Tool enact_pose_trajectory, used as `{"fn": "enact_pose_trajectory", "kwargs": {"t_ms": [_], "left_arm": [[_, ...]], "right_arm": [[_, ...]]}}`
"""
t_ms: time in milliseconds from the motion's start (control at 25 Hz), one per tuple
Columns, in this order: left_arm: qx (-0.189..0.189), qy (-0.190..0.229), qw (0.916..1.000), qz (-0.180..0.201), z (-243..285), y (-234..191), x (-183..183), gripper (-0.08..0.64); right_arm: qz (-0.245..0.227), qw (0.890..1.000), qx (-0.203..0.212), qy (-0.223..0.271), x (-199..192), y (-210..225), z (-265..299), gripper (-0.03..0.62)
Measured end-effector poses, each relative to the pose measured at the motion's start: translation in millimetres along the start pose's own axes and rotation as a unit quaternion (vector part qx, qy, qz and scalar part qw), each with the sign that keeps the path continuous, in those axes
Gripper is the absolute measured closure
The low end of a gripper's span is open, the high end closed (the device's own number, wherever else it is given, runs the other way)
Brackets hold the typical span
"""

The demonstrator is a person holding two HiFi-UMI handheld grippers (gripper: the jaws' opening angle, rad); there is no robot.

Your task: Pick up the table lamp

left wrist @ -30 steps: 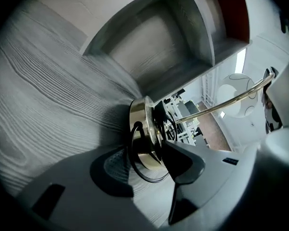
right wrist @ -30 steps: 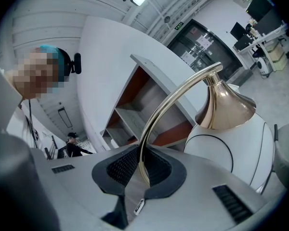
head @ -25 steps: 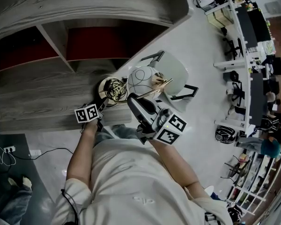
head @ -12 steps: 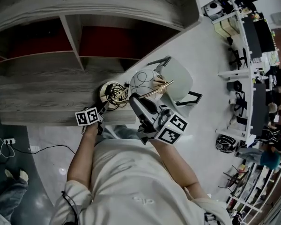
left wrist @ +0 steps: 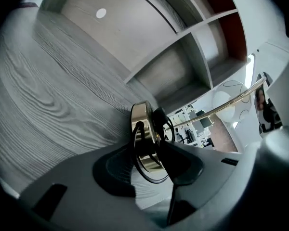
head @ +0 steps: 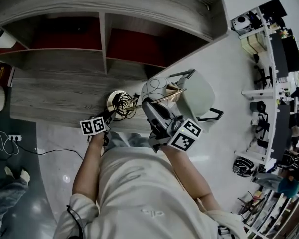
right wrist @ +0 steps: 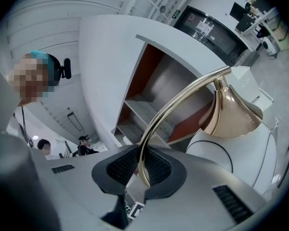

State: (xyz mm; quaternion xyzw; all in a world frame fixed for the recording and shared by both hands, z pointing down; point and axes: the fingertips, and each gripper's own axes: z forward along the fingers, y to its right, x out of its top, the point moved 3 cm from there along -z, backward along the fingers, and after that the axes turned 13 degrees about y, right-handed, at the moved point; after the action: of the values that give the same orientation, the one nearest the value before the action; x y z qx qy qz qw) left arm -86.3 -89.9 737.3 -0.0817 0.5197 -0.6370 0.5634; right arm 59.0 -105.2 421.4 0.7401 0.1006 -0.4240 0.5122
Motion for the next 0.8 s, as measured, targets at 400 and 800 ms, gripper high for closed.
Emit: {"fn": "enact_pose_trajectory", "kwargs": {"t_ms": [400, 800], "left_arm": [[0.061, 0.038, 0.9973, 0.016, -64, -34, 40, 0.393], [0.082, 0.077, 0.9933, 0.027, -114, -36, 74, 0.399]], "right_arm": [[0.061, 0.997, 0.039, -0.003, -20, -20, 26, 0.525], [0.098, 0.992, 0.076, 0.015, -17, -35, 43, 0.525]]}}
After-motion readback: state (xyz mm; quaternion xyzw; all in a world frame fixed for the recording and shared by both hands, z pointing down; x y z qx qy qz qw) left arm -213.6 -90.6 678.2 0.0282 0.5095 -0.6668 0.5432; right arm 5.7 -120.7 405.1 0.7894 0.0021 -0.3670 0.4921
